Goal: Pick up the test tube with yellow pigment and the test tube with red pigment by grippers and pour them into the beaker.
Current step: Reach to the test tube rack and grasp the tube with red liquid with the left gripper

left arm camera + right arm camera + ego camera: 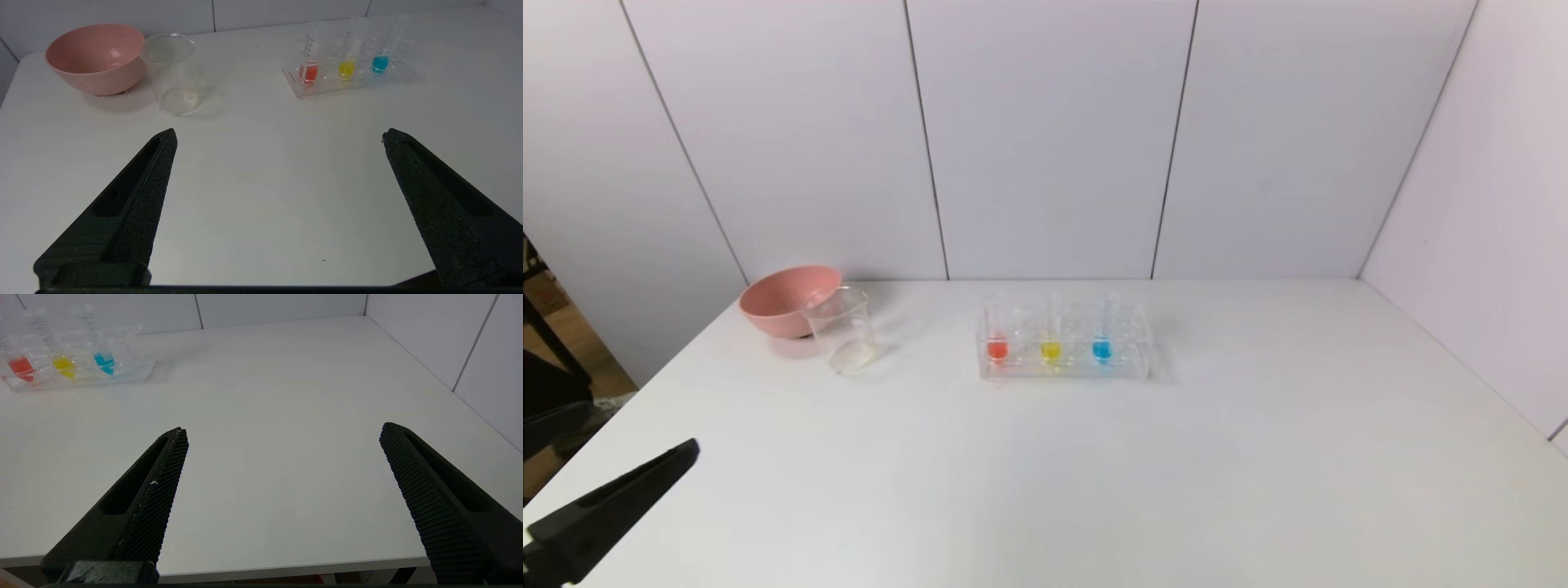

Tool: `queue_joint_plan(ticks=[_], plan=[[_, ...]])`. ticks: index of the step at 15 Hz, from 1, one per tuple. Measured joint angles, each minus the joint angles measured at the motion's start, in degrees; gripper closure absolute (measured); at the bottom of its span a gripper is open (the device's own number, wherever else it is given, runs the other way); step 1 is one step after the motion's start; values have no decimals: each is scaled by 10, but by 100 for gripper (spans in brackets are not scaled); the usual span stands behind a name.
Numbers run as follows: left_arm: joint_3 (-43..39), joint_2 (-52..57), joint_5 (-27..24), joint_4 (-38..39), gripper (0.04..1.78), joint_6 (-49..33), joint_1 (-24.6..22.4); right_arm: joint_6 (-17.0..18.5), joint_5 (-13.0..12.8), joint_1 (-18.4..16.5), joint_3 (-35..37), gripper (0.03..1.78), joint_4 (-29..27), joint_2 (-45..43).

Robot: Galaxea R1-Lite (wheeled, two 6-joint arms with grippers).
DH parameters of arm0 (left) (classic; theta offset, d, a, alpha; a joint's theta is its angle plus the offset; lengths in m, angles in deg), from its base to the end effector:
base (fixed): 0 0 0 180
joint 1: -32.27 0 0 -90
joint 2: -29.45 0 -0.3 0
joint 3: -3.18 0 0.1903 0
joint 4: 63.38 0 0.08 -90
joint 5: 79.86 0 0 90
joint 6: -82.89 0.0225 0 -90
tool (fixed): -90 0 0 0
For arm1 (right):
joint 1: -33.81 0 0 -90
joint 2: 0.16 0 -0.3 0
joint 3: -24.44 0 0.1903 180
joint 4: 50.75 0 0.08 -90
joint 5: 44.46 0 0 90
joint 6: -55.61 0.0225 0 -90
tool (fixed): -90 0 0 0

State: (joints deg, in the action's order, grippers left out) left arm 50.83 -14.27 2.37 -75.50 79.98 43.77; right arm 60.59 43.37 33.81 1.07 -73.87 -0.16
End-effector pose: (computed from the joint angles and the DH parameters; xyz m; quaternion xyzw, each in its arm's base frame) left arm 0.0722 -0.0178 0.2058 -0.0226 0.0756 -0.1651 0.9831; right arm -0.0228 -0.0009 0.0759 0.0435 -0.0030 -0.0188 0.9989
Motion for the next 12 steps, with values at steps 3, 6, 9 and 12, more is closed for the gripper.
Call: queue_joint_plan(ticks=[3, 6, 9, 12], plan=[[3, -130, 1, 84, 6, 10, 51, 0, 0, 0, 0, 10, 0, 0], [11, -251, 77, 179, 6, 3, 144, 0, 0, 0, 0, 10, 0, 0], [44, -368, 158, 263, 6, -39, 212, 0, 0, 0, 0, 10, 0, 0], [107, -467, 221, 290, 6, -83, 241, 0, 0, 0, 0, 10, 0, 0]])
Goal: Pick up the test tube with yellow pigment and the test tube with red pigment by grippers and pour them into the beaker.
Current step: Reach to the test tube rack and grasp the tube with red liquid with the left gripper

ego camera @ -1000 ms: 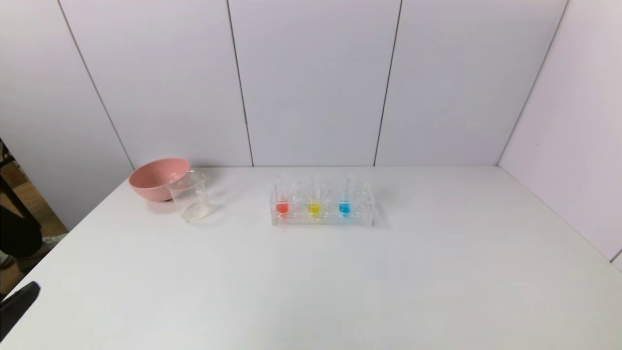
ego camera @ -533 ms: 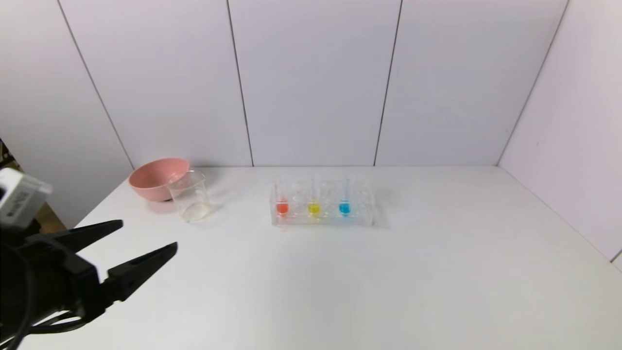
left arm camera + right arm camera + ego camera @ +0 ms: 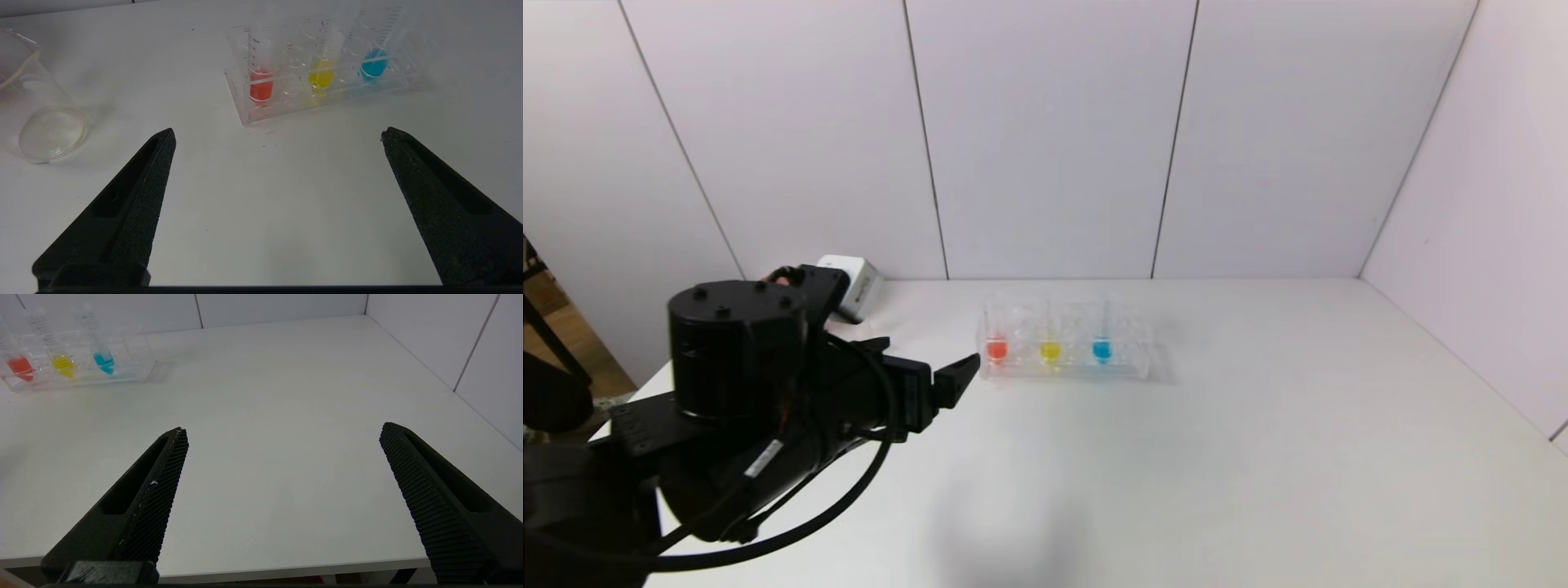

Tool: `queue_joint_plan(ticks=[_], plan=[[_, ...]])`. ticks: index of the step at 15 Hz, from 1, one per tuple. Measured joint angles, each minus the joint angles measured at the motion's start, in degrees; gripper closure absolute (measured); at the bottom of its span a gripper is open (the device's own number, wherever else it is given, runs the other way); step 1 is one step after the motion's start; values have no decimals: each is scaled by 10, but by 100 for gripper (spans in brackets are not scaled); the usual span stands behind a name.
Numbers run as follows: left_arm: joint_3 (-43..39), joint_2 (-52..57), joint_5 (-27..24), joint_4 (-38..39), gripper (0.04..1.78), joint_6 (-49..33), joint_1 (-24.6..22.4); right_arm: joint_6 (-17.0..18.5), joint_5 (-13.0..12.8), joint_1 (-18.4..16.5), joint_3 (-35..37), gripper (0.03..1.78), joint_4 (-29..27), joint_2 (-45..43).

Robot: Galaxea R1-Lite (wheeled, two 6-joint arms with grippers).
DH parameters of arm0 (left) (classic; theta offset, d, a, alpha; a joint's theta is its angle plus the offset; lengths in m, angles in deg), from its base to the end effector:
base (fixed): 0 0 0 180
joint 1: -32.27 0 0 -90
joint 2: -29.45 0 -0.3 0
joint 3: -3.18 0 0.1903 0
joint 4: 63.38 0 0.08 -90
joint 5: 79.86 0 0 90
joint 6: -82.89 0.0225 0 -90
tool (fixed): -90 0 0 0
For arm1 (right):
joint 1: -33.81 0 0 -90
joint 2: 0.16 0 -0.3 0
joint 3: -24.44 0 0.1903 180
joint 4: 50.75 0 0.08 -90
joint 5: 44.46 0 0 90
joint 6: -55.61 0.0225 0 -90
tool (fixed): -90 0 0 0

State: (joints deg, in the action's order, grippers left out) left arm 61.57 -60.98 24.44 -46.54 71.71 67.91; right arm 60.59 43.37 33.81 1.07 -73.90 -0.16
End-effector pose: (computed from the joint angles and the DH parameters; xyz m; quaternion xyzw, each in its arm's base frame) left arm 0.2160 -0.1480 0.1723 -0.0393 0.1372 -0.1710 0.9749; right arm -0.0228 -0.0009 0.0759 0.0435 -0.0027 -0.0188 0.9989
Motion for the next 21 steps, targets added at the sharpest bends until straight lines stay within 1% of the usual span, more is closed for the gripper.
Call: queue_joint_plan(ticks=[2, 4, 6, 10, 11, 16, 21], plan=[[42, -56, 39, 5, 6, -12, 6, 0, 0, 0, 0, 10, 0, 0], [70, -100, 60, 23, 6, -15, 8, 0, 0, 0, 0, 10, 0, 0], [82, -138, 79, 64, 6, -14, 10, 0, 0, 0, 0, 10, 0, 0], [100, -217, 138, 169, 6, -3, 16, 0, 0, 0, 0, 10, 0, 0], [108, -232, 142, 181, 6, 4, 16, 0, 0, 0, 0, 10, 0, 0], [158, -286, 157, 186, 6, 13, 14, 0, 0, 0, 0, 10, 0, 0], [190, -316, 159, 191, 6, 23, 2, 0, 0, 0, 0, 10, 0, 0]])
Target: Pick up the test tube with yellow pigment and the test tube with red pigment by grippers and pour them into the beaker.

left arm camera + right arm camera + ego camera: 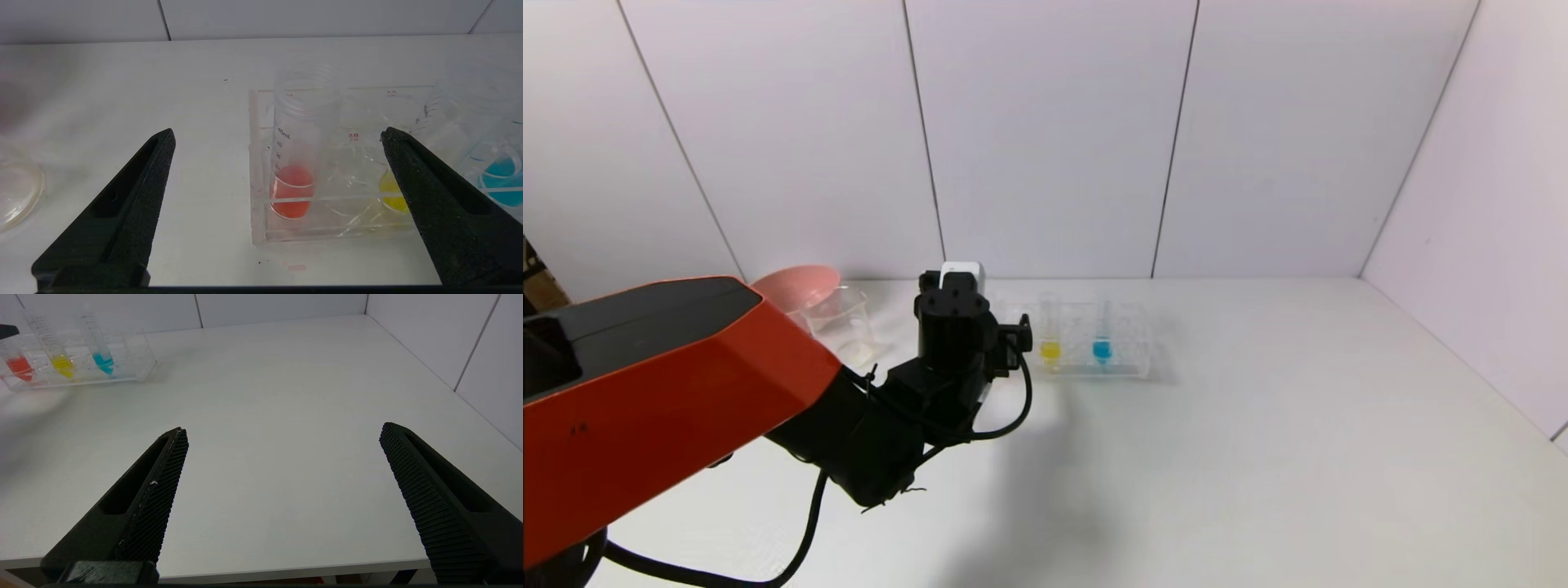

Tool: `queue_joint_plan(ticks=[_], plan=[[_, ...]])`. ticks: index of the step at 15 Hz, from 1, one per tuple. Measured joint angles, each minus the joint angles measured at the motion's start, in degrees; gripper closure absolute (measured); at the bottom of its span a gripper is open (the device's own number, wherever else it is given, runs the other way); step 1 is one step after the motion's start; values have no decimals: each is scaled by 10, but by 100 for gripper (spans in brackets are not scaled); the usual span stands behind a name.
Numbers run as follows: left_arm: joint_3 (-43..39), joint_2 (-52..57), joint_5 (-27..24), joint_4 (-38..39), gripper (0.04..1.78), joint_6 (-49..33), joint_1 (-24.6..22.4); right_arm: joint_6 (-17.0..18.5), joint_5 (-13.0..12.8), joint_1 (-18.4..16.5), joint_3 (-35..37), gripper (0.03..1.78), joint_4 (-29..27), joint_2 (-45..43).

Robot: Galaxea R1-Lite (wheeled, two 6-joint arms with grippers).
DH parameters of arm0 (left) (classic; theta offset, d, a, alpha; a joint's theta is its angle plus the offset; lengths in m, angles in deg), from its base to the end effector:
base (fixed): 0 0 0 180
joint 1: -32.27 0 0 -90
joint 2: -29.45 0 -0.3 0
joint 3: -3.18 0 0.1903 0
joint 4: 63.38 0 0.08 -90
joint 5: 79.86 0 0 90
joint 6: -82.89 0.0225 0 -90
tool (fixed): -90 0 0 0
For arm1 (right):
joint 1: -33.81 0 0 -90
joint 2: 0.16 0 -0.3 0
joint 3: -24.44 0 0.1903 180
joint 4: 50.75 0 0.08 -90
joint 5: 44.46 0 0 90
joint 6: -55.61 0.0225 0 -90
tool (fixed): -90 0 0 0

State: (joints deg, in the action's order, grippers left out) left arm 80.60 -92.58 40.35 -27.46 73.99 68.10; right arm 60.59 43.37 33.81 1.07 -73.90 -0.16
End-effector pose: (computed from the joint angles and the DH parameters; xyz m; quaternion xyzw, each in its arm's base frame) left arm 0.3252 -0.2208 0.1057 -0.0361 0.0671 -0.0438 0.9961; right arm -0.0228 -0.0009 0.0759 0.0435 -0.0027 -0.0188 0.9989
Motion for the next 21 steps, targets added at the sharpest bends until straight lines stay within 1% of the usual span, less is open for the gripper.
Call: queue_joint_plan(ticks=[2, 3, 5, 7, 9, 11, 12, 13, 21], plan=[[4, -6, -1, 0, 8, 6, -2, 0, 0, 0, 0, 10, 0, 0], [5, -8, 0, 4, 13, 10, -2, 0, 0, 0, 0, 10, 0, 0], [7, -16, 0, 30, 32, 19, -2, 0, 0, 0, 0, 10, 0, 0], [10, -29, 0, 69, 59, 36, -2, 0, 0, 0, 0, 10, 0, 0], [11, -39, 0, 89, 98, 40, -2, 0, 0, 0, 0, 10, 0, 0], [12, -43, 0, 91, 131, 40, -1, 0, 0, 0, 0, 10, 0, 0], [12, -44, 0, 92, 137, 40, -1, 0, 0, 0, 0, 10, 0, 0], [12, -45, 0, 92, 140, 40, -2, 0, 0, 0, 0, 10, 0, 0], [15, -36, -1, 83, 140, 49, -1, 0, 0, 0, 0, 10, 0, 0]])
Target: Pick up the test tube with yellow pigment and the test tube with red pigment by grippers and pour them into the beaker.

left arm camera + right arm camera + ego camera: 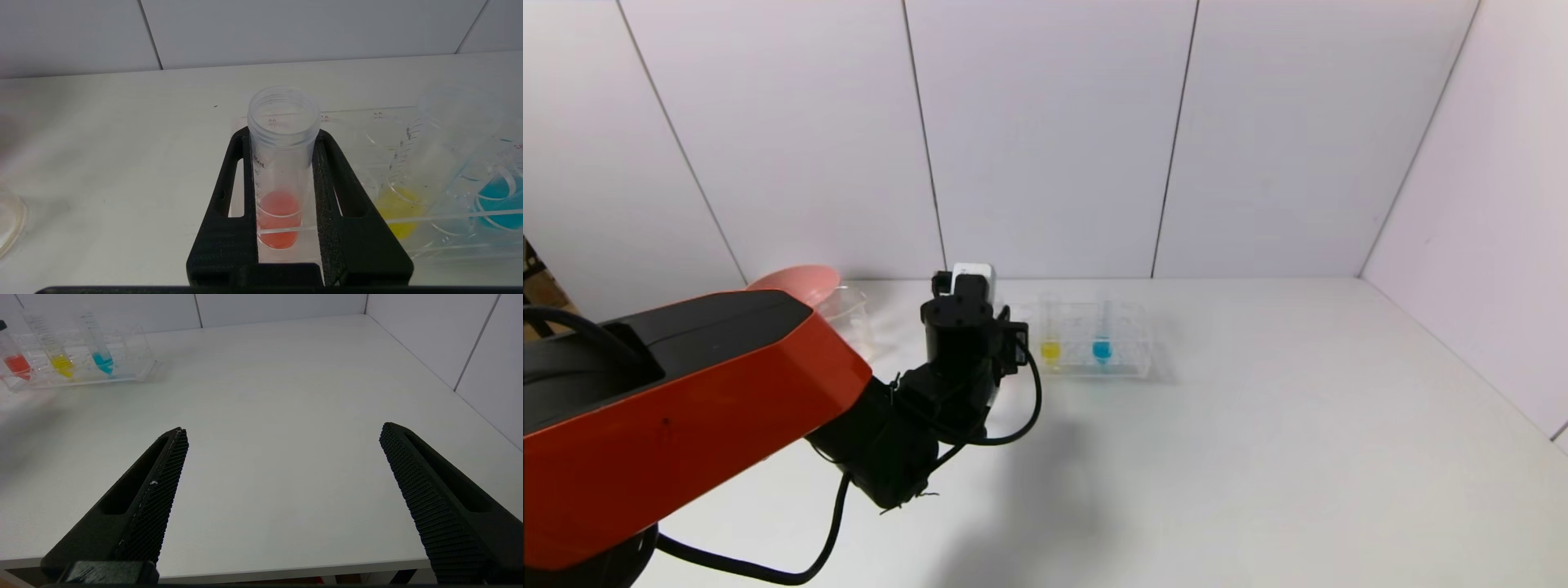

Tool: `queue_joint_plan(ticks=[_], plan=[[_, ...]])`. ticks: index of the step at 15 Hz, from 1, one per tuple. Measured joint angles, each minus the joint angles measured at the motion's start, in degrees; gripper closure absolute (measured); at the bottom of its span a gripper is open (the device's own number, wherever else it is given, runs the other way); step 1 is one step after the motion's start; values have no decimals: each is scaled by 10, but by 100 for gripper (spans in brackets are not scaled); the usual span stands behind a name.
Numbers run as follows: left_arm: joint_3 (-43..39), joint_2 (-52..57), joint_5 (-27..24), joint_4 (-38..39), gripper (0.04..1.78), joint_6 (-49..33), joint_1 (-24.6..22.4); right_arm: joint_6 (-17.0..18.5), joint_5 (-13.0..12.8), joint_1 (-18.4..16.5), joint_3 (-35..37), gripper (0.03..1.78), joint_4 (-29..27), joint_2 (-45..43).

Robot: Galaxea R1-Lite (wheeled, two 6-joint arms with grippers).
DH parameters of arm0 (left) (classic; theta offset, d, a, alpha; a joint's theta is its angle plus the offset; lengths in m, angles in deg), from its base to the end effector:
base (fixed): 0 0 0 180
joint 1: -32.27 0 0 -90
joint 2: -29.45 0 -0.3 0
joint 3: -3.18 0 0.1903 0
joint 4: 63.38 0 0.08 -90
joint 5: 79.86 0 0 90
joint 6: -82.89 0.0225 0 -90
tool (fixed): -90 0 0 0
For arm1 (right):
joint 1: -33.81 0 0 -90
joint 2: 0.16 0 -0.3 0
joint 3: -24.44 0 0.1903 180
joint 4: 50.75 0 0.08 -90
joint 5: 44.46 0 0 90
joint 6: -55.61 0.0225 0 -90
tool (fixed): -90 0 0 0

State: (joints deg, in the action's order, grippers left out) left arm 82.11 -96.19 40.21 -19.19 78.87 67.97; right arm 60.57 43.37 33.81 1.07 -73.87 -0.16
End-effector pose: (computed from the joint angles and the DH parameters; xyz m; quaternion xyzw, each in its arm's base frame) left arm 0.3352 -0.2270 0.1009 -0.0231 0.0202 -0.0484 0.9984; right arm -0.0228 -0.0009 0.0759 0.0433 -0.0030 -0.0188 0.9989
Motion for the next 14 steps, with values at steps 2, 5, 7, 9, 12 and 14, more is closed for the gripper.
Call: queue_joint_plan(ticks=[2, 5, 7, 9, 12, 14], plan=[[2, 19, -2, -10, 140, 12, 1, 0, 0, 0, 0, 10, 0, 0], [12, 64, -6, -49, 140, 18, 5, 0, 0, 0, 0, 10, 0, 0], [15, 101, -17, -77, 140, 17, 5, 0, 0, 0, 0, 10, 0, 0], [-1, 144, -47, -101, 140, 15, 5, 0, 0, 0, 0, 10, 0, 0], [-48, 215, -106, -133, 140, 15, -15, 0, 0, 0, 0, 10, 0, 0], [-77, 273, -172, -176, 140, 15, -62, 0, 0, 0, 0, 10, 0, 0]])
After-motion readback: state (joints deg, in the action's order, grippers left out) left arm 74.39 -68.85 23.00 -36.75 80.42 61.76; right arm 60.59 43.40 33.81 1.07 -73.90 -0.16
